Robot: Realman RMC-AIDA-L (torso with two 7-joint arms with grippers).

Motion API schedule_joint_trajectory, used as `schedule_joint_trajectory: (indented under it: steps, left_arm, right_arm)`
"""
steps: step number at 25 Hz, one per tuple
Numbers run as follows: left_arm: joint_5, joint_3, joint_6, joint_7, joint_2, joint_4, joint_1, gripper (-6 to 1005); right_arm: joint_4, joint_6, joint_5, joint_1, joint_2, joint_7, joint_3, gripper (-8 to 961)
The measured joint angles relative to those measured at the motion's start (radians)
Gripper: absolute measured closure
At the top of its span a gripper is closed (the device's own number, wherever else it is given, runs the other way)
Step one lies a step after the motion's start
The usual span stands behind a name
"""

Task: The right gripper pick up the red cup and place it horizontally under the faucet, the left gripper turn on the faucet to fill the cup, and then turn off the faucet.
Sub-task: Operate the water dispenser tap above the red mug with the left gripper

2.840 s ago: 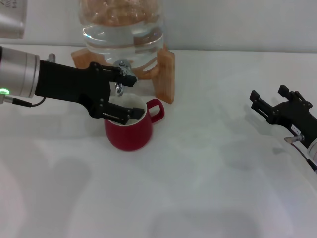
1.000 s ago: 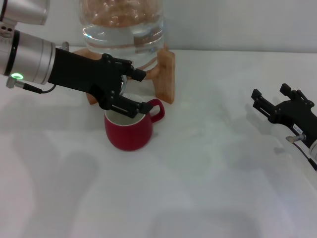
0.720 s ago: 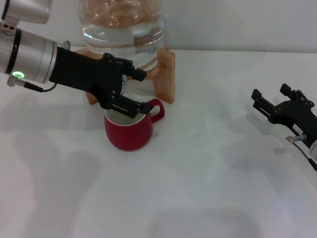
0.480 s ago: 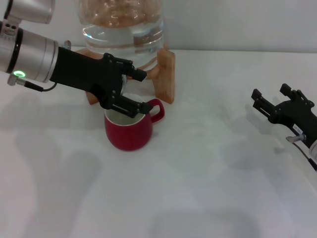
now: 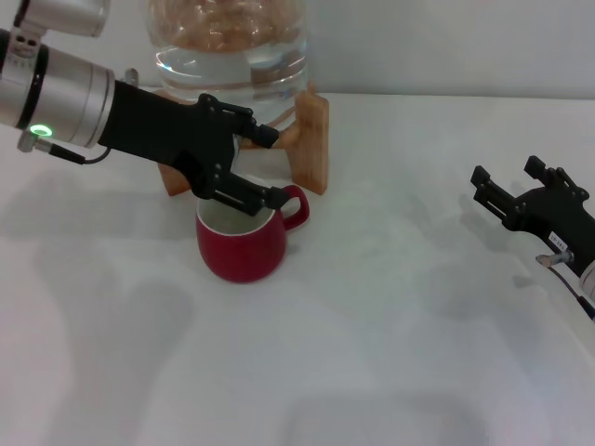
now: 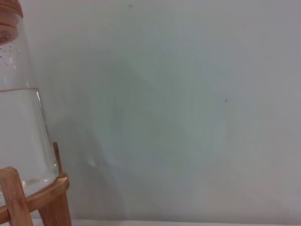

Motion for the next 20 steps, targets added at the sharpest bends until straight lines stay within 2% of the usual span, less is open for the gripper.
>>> schedule_joint_trajectory:
  steps: [20]
  left_arm:
    - [0.025, 0.0, -0.01, -0.007, -0.001, -0.003, -0.022, 113]
  right_arm:
    - [0.001, -0.003, 0.0, 0.001, -0.002, 0.0, 0.0, 95]
